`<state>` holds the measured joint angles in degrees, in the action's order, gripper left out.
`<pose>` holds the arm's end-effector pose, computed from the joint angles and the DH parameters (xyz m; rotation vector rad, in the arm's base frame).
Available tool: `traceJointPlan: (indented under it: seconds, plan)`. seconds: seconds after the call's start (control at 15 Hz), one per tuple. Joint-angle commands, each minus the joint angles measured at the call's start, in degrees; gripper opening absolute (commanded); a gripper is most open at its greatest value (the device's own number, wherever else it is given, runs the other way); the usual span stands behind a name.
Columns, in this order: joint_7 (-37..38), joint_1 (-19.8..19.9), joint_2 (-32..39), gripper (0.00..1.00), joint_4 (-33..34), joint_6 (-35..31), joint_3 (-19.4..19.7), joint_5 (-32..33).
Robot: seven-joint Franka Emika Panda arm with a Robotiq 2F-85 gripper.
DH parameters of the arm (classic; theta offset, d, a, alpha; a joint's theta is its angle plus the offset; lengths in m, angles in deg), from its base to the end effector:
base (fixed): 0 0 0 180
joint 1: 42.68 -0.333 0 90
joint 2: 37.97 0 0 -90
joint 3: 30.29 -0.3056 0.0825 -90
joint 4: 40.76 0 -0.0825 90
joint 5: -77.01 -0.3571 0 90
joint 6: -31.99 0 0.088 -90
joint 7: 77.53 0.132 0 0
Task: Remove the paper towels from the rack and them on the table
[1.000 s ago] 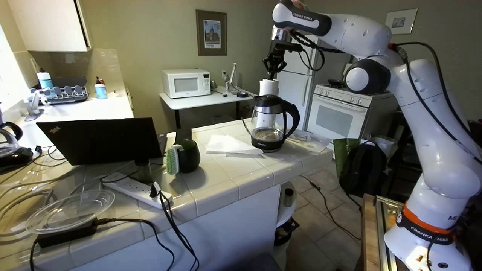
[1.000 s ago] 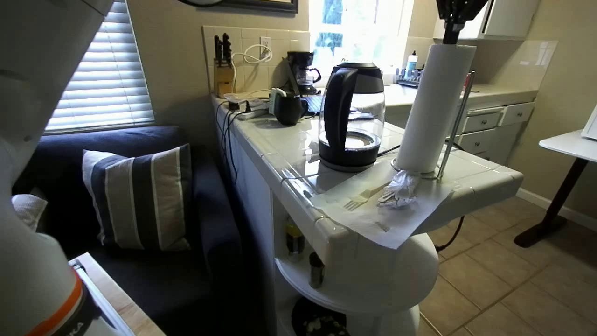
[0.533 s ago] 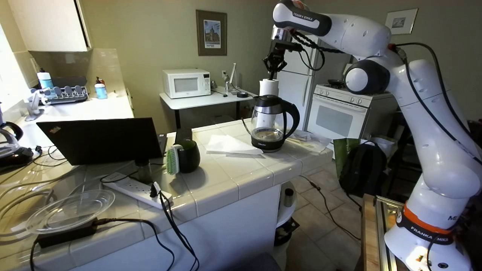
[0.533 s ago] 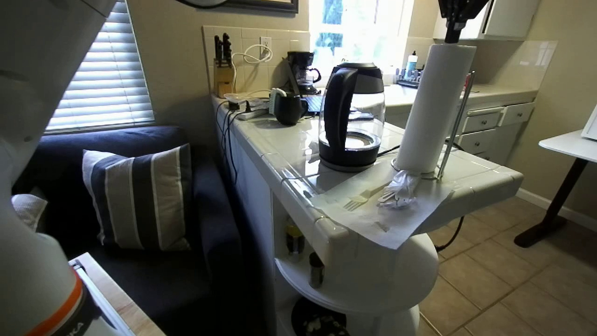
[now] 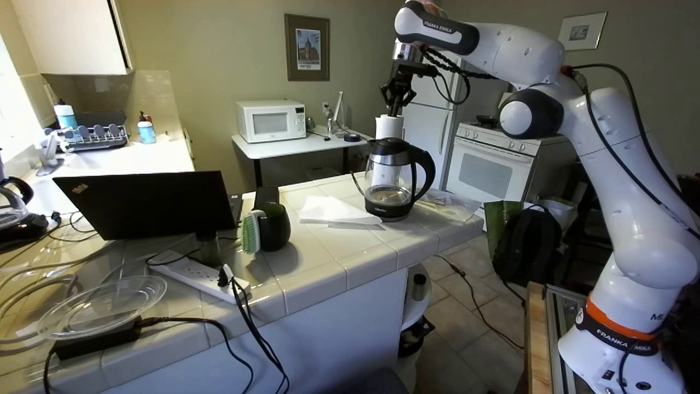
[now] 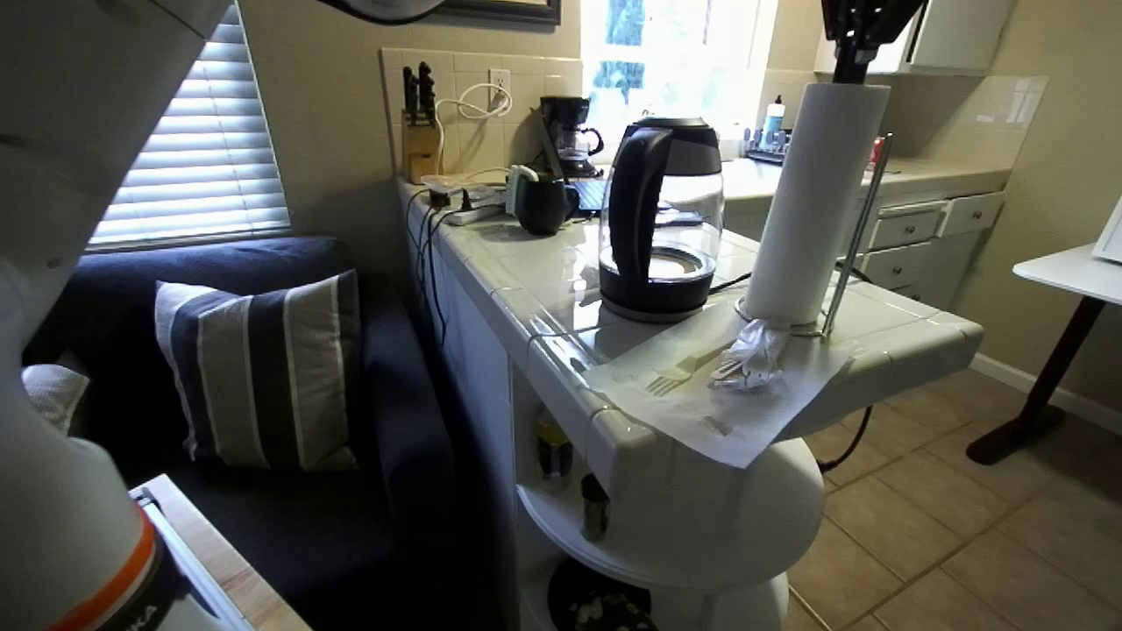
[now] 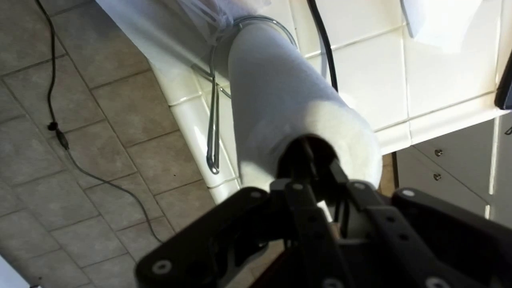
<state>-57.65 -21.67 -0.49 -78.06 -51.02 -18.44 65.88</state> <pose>0.6136 -0.2921 0.5848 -2.8189 1.2431 -0.2409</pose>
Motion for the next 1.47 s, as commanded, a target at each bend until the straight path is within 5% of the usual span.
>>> traceJointPlan:
  seconds: [0.0, 1.0, 1.13, 1.4]
  plan:
    - [1.0, 0.5, 1.9, 0.17, 3.2, 1.9, -0.3, -0.6]
    - [0.7, 0.0, 2.9, 0.13, 3.6, 2.5, -0.1, 0.1]
    - [0.7, 0.0, 2.7, 0.2, 3.7, 2.5, 0.0, 0.2]
    - [0.7, 0.0, 2.4, 0.54, 3.7, 2.5, 0.1, 0.3]
